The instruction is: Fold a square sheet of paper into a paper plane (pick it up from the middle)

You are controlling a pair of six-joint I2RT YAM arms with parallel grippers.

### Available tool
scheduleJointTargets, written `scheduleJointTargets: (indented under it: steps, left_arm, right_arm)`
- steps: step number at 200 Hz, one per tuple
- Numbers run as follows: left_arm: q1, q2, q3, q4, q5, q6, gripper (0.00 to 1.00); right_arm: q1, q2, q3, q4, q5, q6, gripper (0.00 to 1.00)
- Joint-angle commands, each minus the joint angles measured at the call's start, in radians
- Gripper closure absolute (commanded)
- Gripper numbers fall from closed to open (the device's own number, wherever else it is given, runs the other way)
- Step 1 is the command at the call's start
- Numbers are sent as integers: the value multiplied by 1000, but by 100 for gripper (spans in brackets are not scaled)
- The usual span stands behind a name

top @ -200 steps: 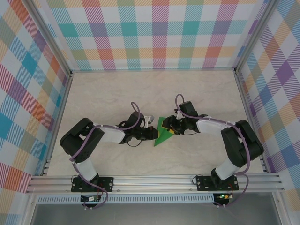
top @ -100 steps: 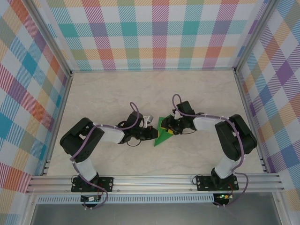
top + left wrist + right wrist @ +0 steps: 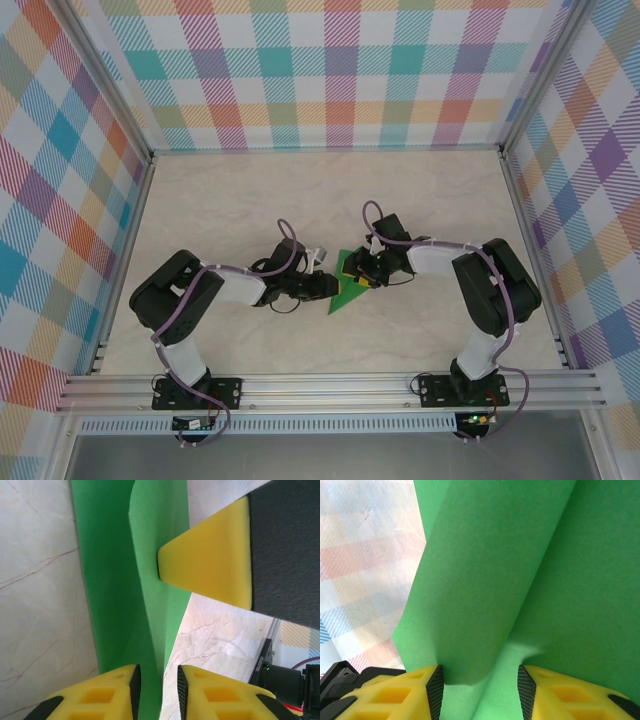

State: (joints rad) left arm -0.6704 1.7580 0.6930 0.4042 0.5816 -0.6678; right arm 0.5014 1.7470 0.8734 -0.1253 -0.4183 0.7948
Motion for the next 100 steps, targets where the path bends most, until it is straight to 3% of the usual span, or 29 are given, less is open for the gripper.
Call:
scheduleJointTargets:
  steps: [1, 28, 52, 78, 100]
  left_arm:
    - [12, -68, 21, -83, -19, 21, 63]
    - [19, -133, 3, -167, -67, 33, 44]
    - [38, -197, -19, -220, -110, 29, 34]
    - [55, -247, -23, -236, -126, 18, 31]
    - [57, -247, -26, -168, -97, -19, 35]
  right_arm:
    - [15, 30, 19, -68, 52, -27, 54]
    - [22, 42, 22, -90, 76, -22, 54]
    - [23, 53, 26, -105, 88, -17, 53]
    - [26, 57, 26, -117, 101, -10, 53]
    - [27, 59, 24, -124, 111, -2, 52]
